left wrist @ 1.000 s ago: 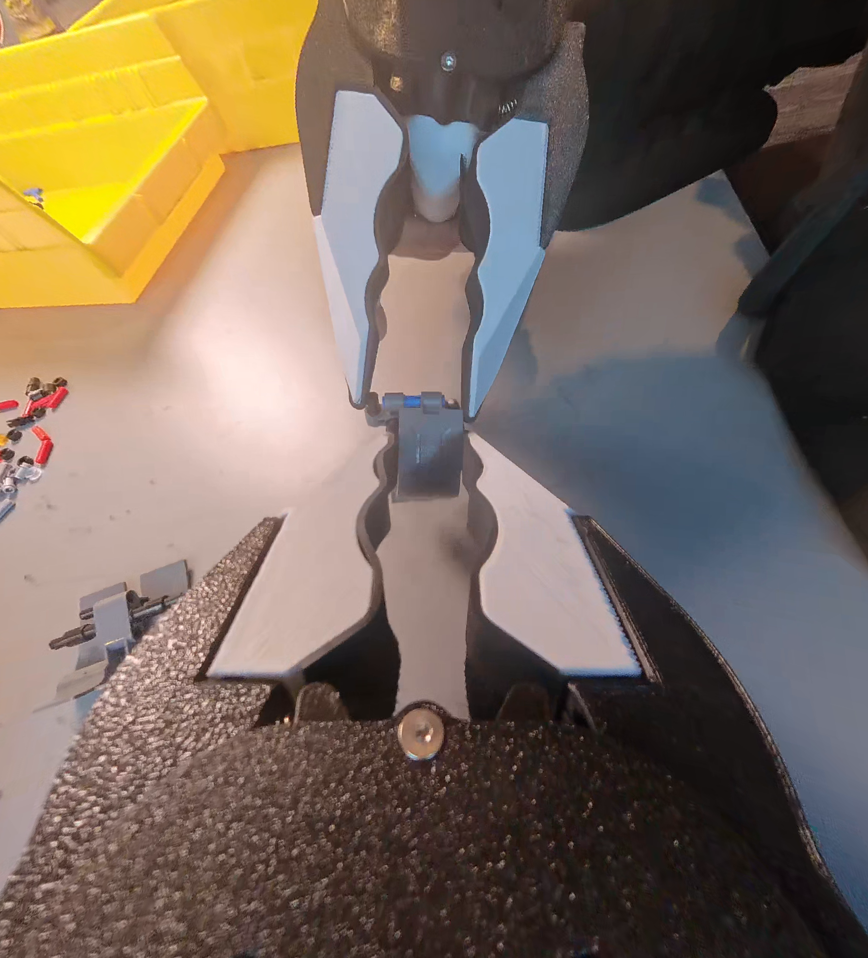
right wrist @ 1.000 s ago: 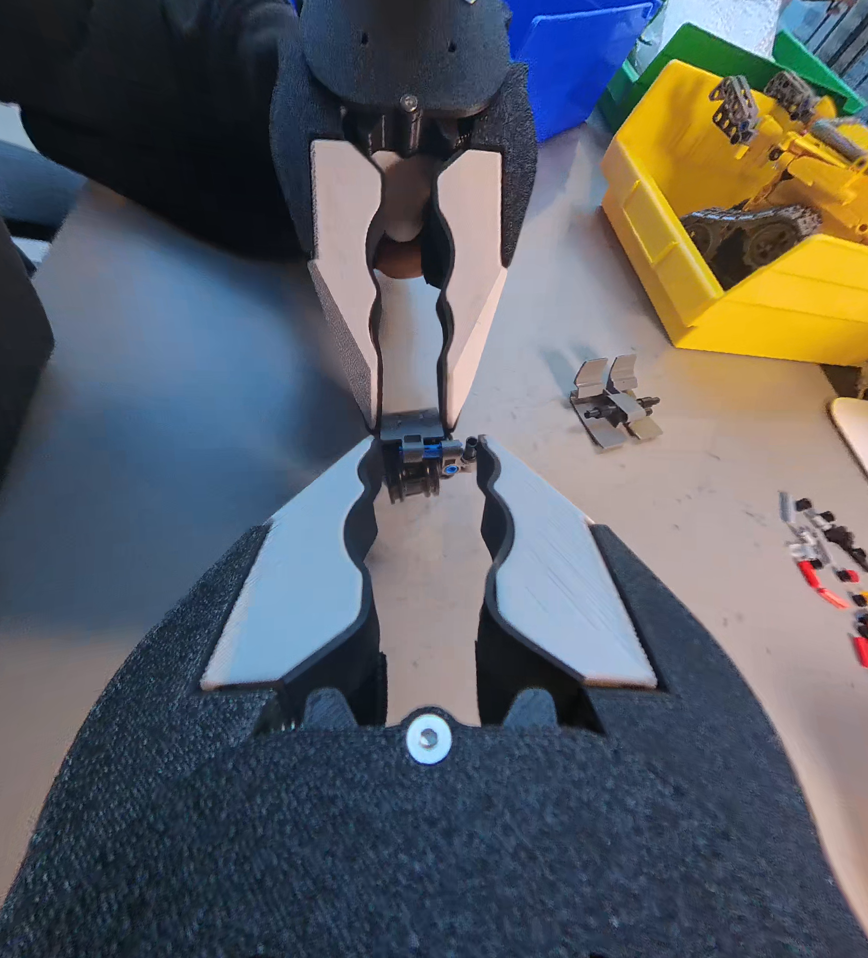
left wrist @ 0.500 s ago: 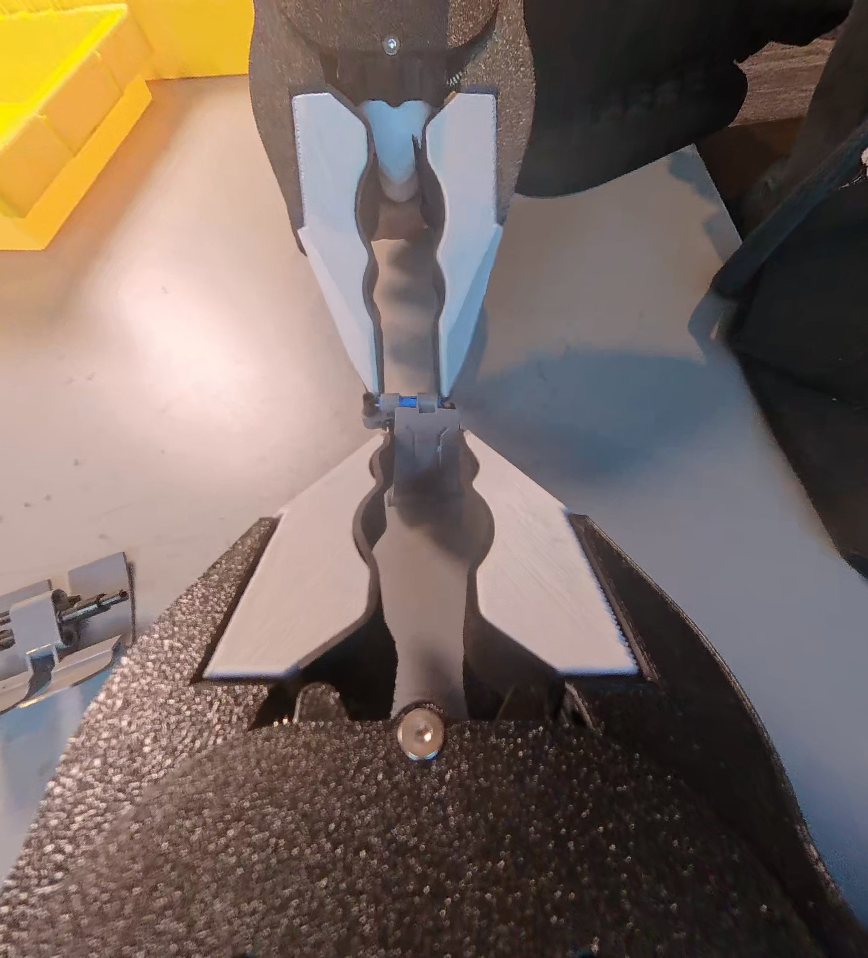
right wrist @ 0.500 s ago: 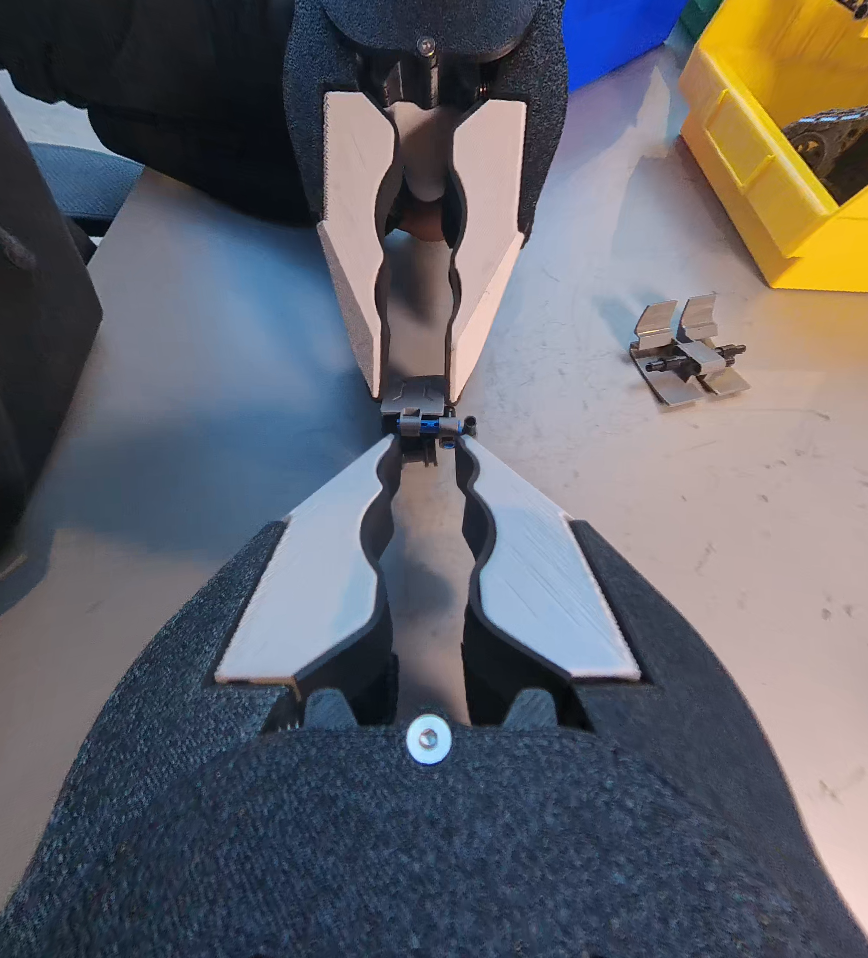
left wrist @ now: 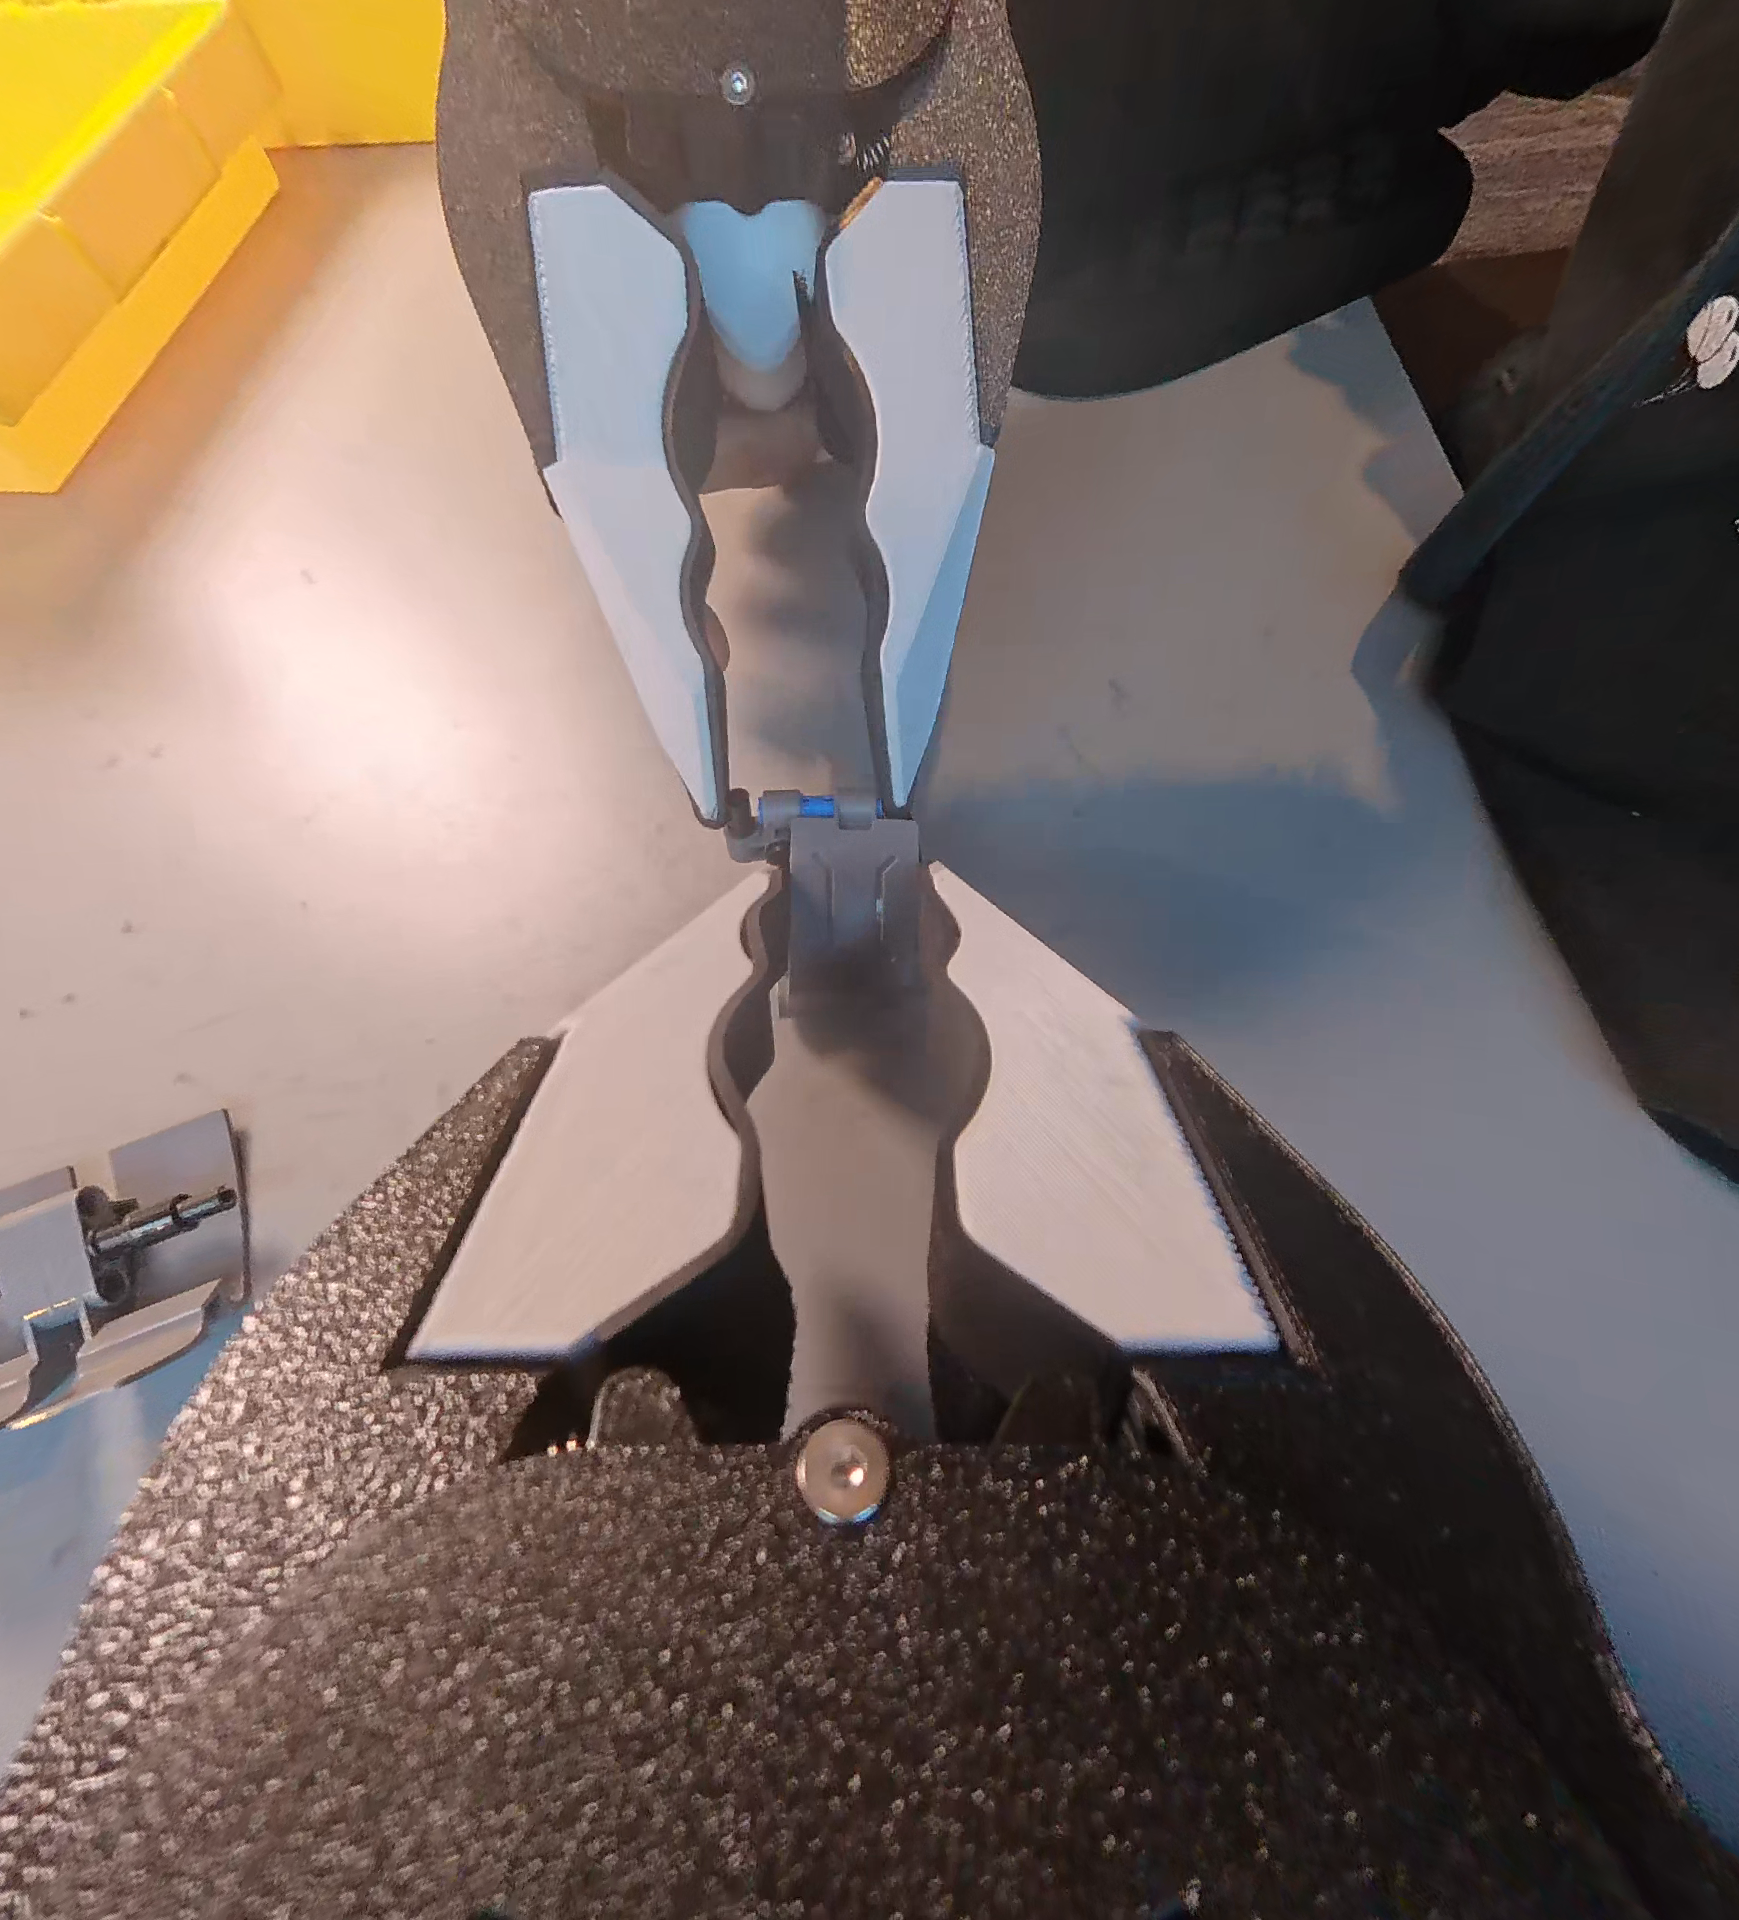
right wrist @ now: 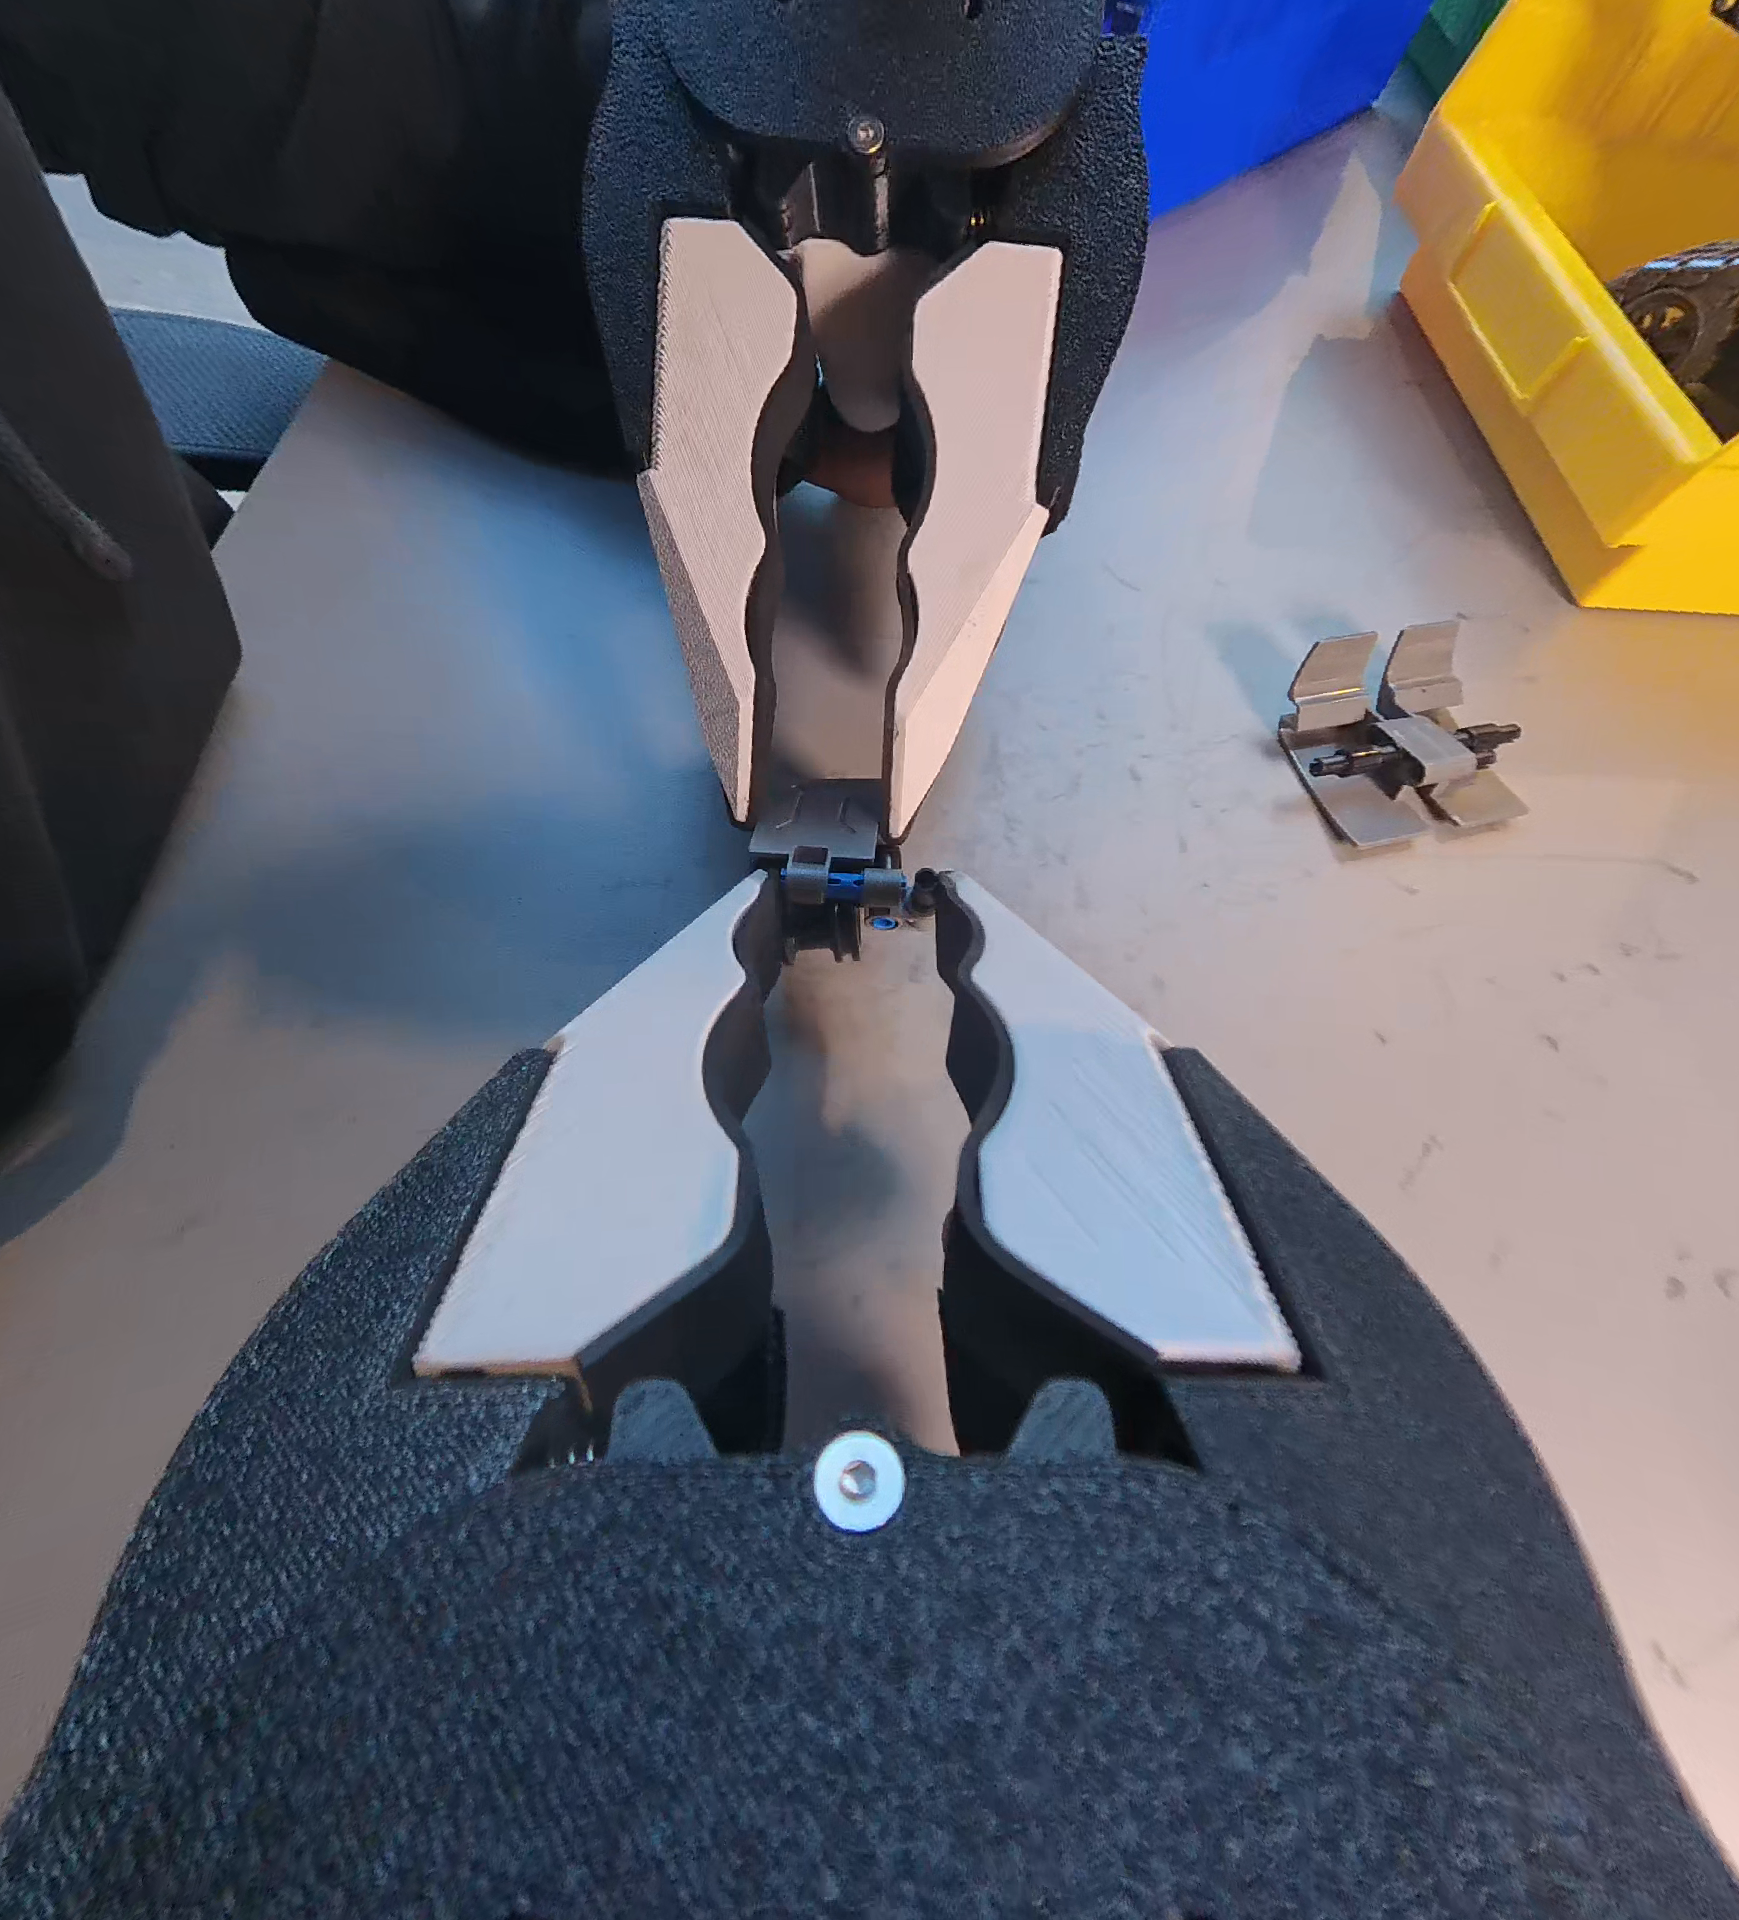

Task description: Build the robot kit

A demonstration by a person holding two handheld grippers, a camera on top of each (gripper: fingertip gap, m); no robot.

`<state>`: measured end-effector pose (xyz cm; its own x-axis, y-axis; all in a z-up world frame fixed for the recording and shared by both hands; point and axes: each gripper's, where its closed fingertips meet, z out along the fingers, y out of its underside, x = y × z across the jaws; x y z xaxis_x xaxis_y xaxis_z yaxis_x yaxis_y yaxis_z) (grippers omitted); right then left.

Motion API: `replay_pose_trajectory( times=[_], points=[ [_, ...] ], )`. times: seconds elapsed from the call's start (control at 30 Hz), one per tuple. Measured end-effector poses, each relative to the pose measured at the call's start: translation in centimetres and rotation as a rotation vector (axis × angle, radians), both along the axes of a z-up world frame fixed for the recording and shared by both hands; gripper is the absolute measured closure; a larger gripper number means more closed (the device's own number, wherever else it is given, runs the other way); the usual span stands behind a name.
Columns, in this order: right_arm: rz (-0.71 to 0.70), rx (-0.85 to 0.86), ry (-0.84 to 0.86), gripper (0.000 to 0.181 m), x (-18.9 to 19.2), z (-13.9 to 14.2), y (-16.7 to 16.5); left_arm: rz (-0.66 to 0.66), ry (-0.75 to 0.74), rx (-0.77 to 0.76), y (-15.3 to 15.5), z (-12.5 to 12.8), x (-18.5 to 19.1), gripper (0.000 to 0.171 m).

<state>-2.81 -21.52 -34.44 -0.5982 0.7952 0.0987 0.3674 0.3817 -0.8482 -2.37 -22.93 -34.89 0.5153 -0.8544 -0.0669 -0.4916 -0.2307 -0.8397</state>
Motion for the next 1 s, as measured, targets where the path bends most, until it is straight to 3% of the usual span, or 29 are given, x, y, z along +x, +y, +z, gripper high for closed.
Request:
replay_pose_trajectory(
  times=[0.2, 0.47, 0.57, 1.0],
  points=[
    [-0.044, 0.003, -0.003, 0.152, -0.20, -0.03, 0.27, 0.031, 0.050, 0.021, 0.16, -0.29, -0.15, 0.141],
    [-0.021, -0.044, -0.007, 0.144, 0.09, 0.11, -0.19, 0.059, -0.005, -0.052, 0.36, -0.20, -0.42, 0.147],
    [-0.020, -0.058, 0.004, 0.153, 0.07, 0.43, -0.09, 0.061, -0.035, -0.090, 0.27, -0.14, -0.24, 0.147],
    [-0.009, -0.015, 0.016, 0.155, 0.33, 0.18, -0.10, 0.108, -0.112, -0.214, 0.23, -0.22, -0.01, 0.148]
  ],
)
